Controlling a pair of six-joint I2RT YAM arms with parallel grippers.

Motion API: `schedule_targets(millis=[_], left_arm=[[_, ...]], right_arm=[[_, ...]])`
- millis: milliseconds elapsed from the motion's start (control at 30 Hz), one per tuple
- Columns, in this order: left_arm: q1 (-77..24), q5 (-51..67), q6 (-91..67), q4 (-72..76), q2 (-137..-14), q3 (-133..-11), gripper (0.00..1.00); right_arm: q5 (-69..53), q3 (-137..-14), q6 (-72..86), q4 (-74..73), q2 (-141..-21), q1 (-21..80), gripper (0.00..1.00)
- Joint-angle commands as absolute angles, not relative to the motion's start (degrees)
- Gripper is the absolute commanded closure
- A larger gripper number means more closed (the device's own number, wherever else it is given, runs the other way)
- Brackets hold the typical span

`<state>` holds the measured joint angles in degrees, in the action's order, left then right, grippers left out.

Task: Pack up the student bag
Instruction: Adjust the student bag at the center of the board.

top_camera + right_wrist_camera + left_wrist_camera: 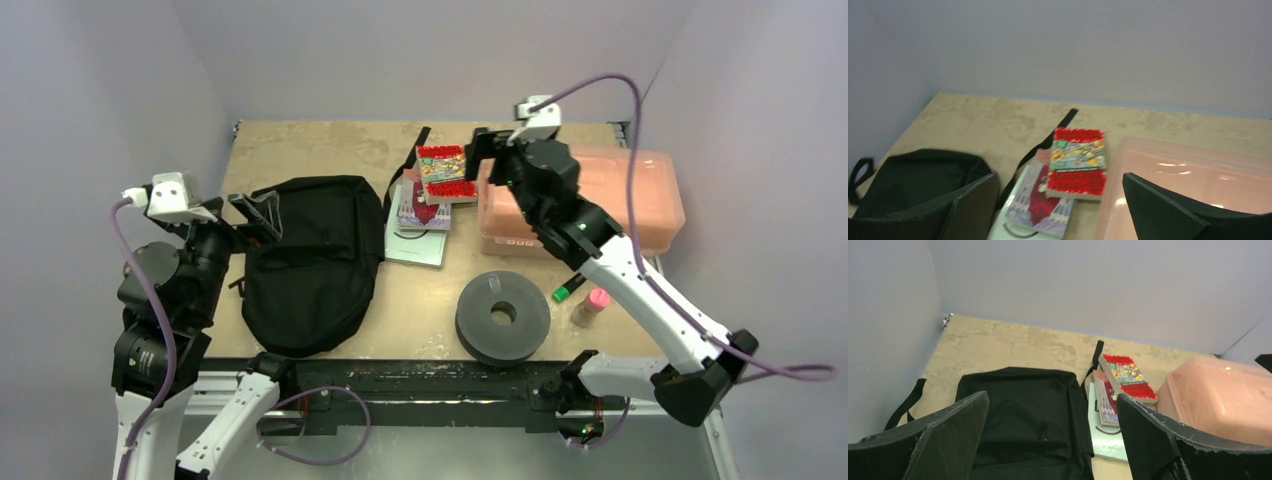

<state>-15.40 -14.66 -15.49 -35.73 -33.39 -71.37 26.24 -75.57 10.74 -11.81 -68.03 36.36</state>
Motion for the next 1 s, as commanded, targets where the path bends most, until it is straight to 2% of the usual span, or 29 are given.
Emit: schedule_targets(millis=[0, 200, 267, 433, 533, 633, 700, 733, 767, 800, 833, 867, 967], left_arm=[[-15.12, -12.34, -16.19, -38.76, -35.02, -70.27, 0.00], [-15.12, -12.86, -17.32, -43.58, -33.63, -70.33, 0.00], [-15.12, -13.04, -17.67, -45.60, -33.21, -70.48, 0.00], [-15.12, -11.86, -20.69, -49.44, -32.83, -70.45, 0.00], [-15.12, -10.16, -22.78, -51.16, -32.20, -69.80, 0.00], [-15.12, -7.67, -24.53, -51.79, -31.21, -68.41, 0.00], [-15.12, -5.75, -25.26, -52.46, -30.81, -67.85, 0.00], [-15.12, -5.31, -25.65, -53.01, -30.65, -67.64, 0.00], [-15.12, -4.90, -25.87, -53.55, -30.67, -67.41, 0.00], [-15.12, -4.65, -26.04, -53.96, -30.61, -67.03, 0.00], [-15.12, -4.50, -26.16, -54.32, -30.63, -66.67, 0.00], [-15.12, -4.48, -26.22, -54.65, -30.66, -66.36, 0.00], [-15.12, -4.13, -26.31, -55.94, -31.19, -66.21, 0.00]], right_arm=[[20.62, -79.02, 11.12, -9.76, -74.19, 45.07, 0.01], [8.03, -76.44, 25.89, -5.51, -85.34, 54.32, 0.01], [10.24, -76.75, 33.83, -5.29, -90.03, 59.43, 0.01], [17.01, -75.20, 64.63, -13.25, -97.39, 62.76, 0.01], [17.94, -73.60, 72.84, -12.43, -99.70, 63.37, 0.01], [18.41, -76.56, 79.13, -19.00, -105.02, 63.85, 0.01], [18.08, -76.44, 81.47, -20.31, -107.15, 64.62, 0.06], [17.73, -75.62, 81.28, -18.45, -107.82, 65.01, 0.11], [16.97, -74.41, 79.14, -14.15, -108.44, 65.19, 0.23], [16.57, -73.35, 76.44, -9.22, -109.03, 65.21, 0.47], [15.89, -72.90, 74.63, -6.07, -109.80, 65.21, 0.81], [13.96, -73.76, 72.95, -5.35, -110.67, 65.13, 1.00], [19.49, -80.18, 62.12, -9.64, -109.47, 64.70, 1.00]])
